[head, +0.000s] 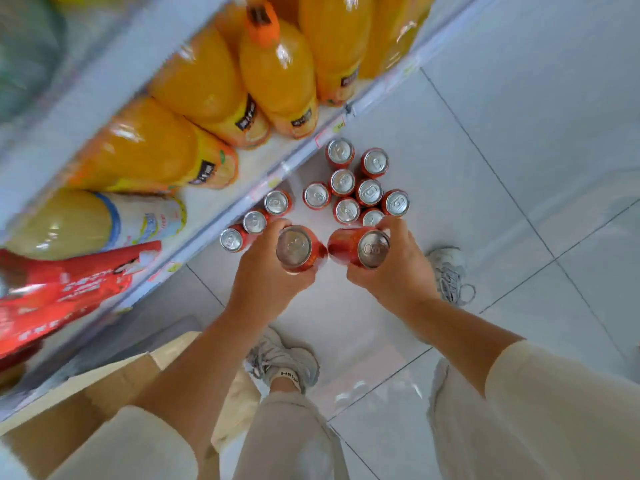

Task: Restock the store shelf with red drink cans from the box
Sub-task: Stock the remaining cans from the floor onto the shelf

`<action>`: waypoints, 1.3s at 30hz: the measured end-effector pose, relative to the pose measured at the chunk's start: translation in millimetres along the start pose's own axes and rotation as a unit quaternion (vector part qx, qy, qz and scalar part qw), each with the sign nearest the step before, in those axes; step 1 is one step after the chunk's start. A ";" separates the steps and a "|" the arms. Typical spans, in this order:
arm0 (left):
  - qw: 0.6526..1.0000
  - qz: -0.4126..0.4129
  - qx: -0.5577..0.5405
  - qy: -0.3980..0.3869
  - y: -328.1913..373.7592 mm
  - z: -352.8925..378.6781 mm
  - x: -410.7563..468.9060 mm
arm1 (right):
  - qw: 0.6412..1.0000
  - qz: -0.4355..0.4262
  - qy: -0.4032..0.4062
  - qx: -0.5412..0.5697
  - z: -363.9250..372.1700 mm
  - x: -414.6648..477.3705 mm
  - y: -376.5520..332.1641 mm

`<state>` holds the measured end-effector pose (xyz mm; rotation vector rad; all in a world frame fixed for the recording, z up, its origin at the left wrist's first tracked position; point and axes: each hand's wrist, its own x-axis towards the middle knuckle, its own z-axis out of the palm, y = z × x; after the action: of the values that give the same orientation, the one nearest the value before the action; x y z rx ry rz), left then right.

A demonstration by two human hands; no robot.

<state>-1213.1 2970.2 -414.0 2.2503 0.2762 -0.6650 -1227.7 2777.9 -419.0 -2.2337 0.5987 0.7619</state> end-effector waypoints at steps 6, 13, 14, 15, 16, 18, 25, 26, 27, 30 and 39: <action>0.995 0.089 0.001 0.055 142.4 -140.0 -96.8 | 0.995 -0.096 0.018 0.022 -159.5 -119.7 -131.0; 0.957 0.215 -0.032 0.189 285.8 -298.3 -227.3 | 0.960 -0.272 0.066 0.010 -312.8 -271.3 -283.8; 0.951 0.227 -0.035 0.208 300.2 -316.8 -244.2 | 0.951 -0.298 0.078 0.012 -327.0 -292.2 -301.7; 0.945 0.237 -0.039 0.223 312.5 -335.3 -260.1 | 0.942 -0.323 0.090 0.022 -338.9 -311.2 -318.3; 0.938 0.244 -0.043 0.242 323.5 -353.5 -275.7 | 0.930 -0.352 0.101 0.034 -349.7 -329.9 -334.5; 0.920 0.260 -0.051 0.287 338.8 -386.2 -306.3 | 0.906 -0.405 0.113 0.052 -365.4 -363.5 -361.9; 0.835 0.310 -0.099 0.445 362.5 -483.0 -393.4 | 0.826 -0.544 0.110 0.096 -395.9 -454.2 -447.4; 0.820 0.314 -0.105 0.467 361.7 -496.3 -403.3 | 0.813 -0.562 0.116 0.099 -396.4 -464.1 -459.6; 0.807 0.316 -0.110 0.488 359.5 -509.1 -410.0 | 0.803 -0.575 0.121 0.099 -396.2 -471.8 -471.5; 0.780 0.295 -0.135 0.536 346.7 -545.8 -420.2 | 0.779 -0.605 0.133 0.093 -387.4 -491.7 -510.7; 0.791 0.216 -0.103 0.563 326.0 -601.5 -379.5 | 0.796 -0.585 0.152 -0.028 -350.9 -466.8 -607.8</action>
<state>-1179.0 3184.8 337.6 2.1082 0.3448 0.9765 -1078.1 3009.4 377.6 -2.2251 -0.7009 -0.2359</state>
